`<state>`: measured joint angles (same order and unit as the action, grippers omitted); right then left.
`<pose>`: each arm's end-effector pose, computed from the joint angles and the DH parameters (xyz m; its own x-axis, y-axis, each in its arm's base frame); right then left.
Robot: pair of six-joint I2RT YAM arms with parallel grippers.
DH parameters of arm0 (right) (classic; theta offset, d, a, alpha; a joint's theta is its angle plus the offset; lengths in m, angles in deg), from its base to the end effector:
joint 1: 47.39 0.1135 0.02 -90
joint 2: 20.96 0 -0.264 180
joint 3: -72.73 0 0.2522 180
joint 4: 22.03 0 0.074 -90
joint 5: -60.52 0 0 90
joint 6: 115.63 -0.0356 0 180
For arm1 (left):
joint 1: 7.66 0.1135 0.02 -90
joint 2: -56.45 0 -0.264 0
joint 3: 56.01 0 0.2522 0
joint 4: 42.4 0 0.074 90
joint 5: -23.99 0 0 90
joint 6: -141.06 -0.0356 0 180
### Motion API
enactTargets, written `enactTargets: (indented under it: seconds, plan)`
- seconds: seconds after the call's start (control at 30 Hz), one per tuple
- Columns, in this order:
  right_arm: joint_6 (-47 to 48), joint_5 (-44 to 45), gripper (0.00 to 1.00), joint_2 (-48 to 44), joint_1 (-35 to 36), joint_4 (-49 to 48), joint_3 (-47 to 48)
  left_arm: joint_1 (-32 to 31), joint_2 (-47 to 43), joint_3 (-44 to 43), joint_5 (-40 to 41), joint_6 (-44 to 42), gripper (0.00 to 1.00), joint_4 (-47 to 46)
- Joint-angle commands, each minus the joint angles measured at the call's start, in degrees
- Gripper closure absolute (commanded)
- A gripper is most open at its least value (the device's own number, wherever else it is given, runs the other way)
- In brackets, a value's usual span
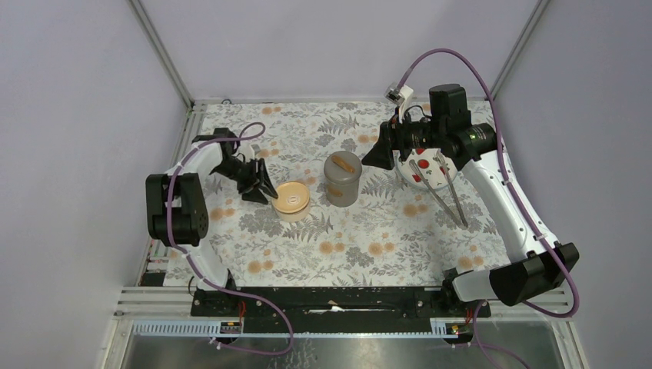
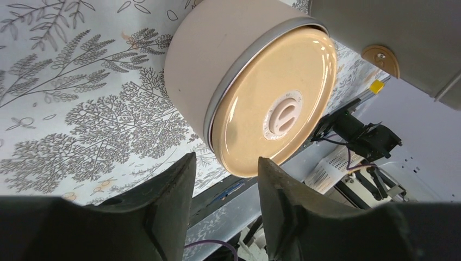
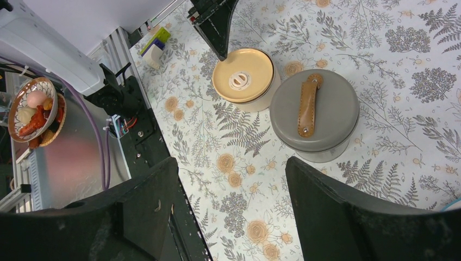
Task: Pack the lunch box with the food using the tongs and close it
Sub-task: Close the box lid on the packing box.
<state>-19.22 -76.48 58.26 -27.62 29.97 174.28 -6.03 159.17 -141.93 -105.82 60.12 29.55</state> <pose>0.2634 0.1224 0.4200 -0.3704 -0.2140 -0.9039 -0.8755 0.4055 0.2628 0.3223 -0.0136 0.1968 -0.9856 -0.1491 0.0793 -0.1652 0.7542 -0.6355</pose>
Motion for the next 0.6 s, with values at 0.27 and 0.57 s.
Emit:
enactTargets:
  seconds: [0.27, 0.57]
  plan:
    - [2.73, 0.26, 0.20, -1.16, 0.53, 0.32, 1.27, -3.61, -19.27, -8.61, 10.01, -18.56, 0.10, -5.79]
    - [3.90, 3.82, 0.14, -0.94, -1.54, 2.99, 2.98, -19.36, -29.74, 6.96, 22.46, -24.80, 0.06, -25.37]
